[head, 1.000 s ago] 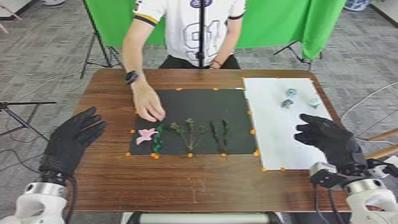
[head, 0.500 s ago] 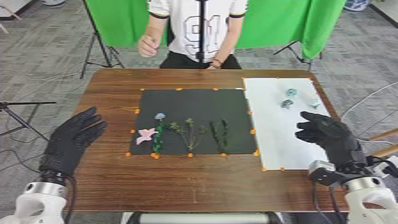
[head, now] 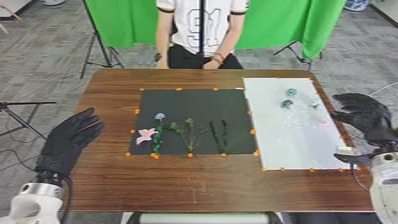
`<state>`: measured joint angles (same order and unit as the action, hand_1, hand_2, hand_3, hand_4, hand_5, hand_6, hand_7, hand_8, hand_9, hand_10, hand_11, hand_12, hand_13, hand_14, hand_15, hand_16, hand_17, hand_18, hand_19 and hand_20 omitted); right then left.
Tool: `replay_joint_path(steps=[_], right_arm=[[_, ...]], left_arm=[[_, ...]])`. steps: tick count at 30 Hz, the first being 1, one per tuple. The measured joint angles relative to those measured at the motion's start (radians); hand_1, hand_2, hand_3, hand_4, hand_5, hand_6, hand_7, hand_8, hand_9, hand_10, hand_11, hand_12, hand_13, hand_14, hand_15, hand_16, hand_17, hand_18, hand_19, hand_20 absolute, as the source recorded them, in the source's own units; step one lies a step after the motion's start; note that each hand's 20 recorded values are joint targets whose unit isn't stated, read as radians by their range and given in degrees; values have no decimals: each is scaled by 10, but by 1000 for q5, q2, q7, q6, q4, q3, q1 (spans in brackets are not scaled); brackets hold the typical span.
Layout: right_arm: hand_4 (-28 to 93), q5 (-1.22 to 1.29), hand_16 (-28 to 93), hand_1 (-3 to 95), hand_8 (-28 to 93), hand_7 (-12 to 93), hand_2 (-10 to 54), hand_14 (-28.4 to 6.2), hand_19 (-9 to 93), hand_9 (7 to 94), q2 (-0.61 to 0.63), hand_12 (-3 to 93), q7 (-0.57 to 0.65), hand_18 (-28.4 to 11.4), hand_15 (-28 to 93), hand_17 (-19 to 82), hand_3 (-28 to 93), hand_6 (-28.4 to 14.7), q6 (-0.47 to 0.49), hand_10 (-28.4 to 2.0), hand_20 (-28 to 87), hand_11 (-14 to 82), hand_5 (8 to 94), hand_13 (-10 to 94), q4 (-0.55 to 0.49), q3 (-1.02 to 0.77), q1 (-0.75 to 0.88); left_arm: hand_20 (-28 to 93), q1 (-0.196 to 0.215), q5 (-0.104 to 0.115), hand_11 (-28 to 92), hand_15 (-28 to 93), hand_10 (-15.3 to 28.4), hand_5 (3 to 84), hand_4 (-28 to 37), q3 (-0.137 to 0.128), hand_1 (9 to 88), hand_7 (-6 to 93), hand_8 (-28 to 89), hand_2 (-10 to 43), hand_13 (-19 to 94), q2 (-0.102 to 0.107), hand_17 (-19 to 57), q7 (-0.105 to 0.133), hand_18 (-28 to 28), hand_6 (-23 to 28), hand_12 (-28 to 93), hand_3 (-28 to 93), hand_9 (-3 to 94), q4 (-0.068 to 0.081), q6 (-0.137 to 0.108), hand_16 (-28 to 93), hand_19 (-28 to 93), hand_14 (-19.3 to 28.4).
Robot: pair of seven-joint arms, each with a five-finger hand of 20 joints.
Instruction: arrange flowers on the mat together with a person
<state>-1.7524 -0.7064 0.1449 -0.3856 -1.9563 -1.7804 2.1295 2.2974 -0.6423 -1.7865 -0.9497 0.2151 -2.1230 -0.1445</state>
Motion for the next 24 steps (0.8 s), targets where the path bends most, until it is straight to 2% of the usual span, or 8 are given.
replay_joint_path(steps=[2, 6, 9, 12, 16, 20, 24], right_arm=[[-283, -117, 237, 236, -157, 313, -70, -92, 523, 353, 48, 253, 47, -182, 296, 116, 875, -15, 46, -115, 321, 227, 382, 297, 53, 43, -54], [-283, -319, 257, 233, -156, 311, -66, -101, 530, 340, 121, 252, 58, -183, 267, 119, 876, -19, 114, -115, 321, 209, 362, 307, 144, 114, -126], [-280, -432, 255, 239, -160, 319, -64, -99, 553, 360, 160, 256, 79, -183, 314, 133, 879, -17, 150, -116, 331, 237, 373, 350, 174, 129, -129], [-280, -468, 239, 258, -167, 340, -73, -86, 583, 402, 189, 260, 123, -183, 418, 156, 887, -14, 151, -118, 347, 297, 404, 407, 197, 170, -141], [-282, -465, 222, 273, -176, 363, -85, -79, 606, 434, 202, 264, 136, -180, 495, 175, 887, -5, 159, -115, 359, 350, 414, 443, 237, 219, -166], [-283, -472, 214, 277, -184, 376, -89, -75, 622, 448, 212, 268, 138, -176, 525, 189, 885, -1, 146, -112, 365, 380, 427, 465, 284, 304, -217], [-283, -490, 210, 275, -187, 379, -90, -75, 628, 446, 217, 268, 166, -175, 534, 191, 887, -3, 93, -112, 367, 386, 427, 466, 313, 412, -282]], left_arm=[[100, 0, 0, 275, 379, 141, 399, -194, 0, 290, 182, -93, 16, 277, 2, -70, 0, 207, 59, 125, 725, 339, 0, 0, -19, 487, 162], [100, -1, 0, 275, 380, 140, 398, -193, 1, 290, 182, -93, 16, 277, 11, -69, -1, 207, 59, 125, 725, 338, 0, 0, -19, 486, 162], [100, 0, 0, 275, 380, 141, 397, -193, 1, 290, 182, -92, 16, 278, 15, -70, -1, 207, 59, 125, 725, 339, 0, 0, -20, 487, 162], [100, 4, 0, 274, 379, 141, 398, -192, -1, 289, 182, -93, 16, 277, 16, -70, -2, 207, 59, 125, 725, 339, 0, 0, -20, 487, 162], [100, 8, 0, 273, 379, 141, 398, -194, -7, 289, 182, -92, 16, 277, 16, -70, -3, 207, 59, 126, 725, 339, -1, 1, -19, 487, 162], [100, 9, 0, 273, 379, 141, 397, -195, -8, 289, 180, -92, 16, 277, 17, -70, -5, 207, 59, 126, 725, 339, -1, 1, -19, 486, 163], [100, 7, 0, 273, 379, 142, 398, -195, -8, 289, 180, -91, 17, 277, 17, -70, -12, 207, 59, 126, 724, 339, 0, 4, -19, 486, 162]])
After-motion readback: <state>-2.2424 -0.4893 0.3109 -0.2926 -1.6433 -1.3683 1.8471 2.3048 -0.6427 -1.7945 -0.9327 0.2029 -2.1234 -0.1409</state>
